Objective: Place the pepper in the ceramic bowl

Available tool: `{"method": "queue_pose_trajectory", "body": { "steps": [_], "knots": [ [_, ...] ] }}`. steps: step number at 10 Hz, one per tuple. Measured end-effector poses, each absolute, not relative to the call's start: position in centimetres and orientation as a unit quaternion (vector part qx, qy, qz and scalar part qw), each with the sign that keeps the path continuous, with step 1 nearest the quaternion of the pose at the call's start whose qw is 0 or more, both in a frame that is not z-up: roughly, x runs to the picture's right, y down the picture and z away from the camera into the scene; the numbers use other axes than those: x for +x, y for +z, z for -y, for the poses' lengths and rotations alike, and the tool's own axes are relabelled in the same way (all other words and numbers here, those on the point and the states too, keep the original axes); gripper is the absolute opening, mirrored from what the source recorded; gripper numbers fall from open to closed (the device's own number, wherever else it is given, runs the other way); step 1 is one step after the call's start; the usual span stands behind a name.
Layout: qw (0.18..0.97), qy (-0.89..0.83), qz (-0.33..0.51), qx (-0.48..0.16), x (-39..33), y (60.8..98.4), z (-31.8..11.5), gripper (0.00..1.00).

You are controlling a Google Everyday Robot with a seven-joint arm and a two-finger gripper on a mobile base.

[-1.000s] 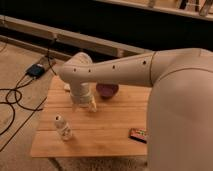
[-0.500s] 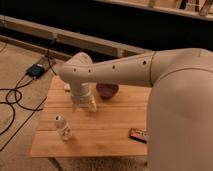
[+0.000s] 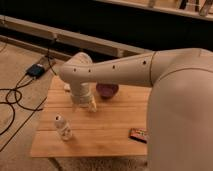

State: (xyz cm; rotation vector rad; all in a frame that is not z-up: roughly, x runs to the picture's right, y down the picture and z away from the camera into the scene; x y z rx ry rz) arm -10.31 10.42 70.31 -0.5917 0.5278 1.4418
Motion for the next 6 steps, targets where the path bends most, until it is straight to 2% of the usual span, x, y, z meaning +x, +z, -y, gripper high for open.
{"method": "queue_pose_trajectory", "body": {
  "steps": [6],
  "knots": [
    [0.696, 0.636, -0.219, -0.254, -11.3, 71.3, -7.5, 0.65]
  ]
}}
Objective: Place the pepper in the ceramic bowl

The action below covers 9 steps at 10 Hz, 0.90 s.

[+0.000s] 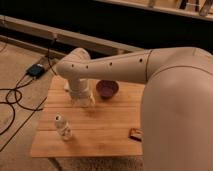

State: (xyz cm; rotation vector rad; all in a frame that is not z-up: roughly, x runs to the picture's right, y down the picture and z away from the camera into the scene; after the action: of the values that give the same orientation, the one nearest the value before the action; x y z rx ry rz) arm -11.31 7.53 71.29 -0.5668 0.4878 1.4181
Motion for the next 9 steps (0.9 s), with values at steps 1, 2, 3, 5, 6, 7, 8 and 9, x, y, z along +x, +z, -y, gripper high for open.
{"method": "queue_pose_trajectory", "body": {
  "steps": [1, 2, 3, 5, 6, 7, 8, 9],
  "knots": [
    [0.7, 0.634, -0.213, -0.249, -11.4, 71.9, -6.2, 0.65],
    [0.709, 0.63, -0.206, -0.242, -11.9, 73.0, -4.4, 0.65],
    [0.715, 0.625, -0.202, -0.238, -12.4, 73.7, -3.3, 0.65],
    [0.722, 0.622, -0.196, -0.232, -12.9, 75.6, -1.0, 0.65],
    [0.724, 0.622, -0.192, -0.231, -13.3, 76.5, 0.0, 0.65],
    [0.725, 0.621, -0.189, -0.231, -13.6, 77.2, 0.7, 0.65],
    [0.724, 0.621, -0.189, -0.232, -13.7, 77.9, 1.3, 0.65],
    [0.721, 0.623, -0.189, -0.235, -13.9, 78.8, 2.0, 0.65]
  ]
}}
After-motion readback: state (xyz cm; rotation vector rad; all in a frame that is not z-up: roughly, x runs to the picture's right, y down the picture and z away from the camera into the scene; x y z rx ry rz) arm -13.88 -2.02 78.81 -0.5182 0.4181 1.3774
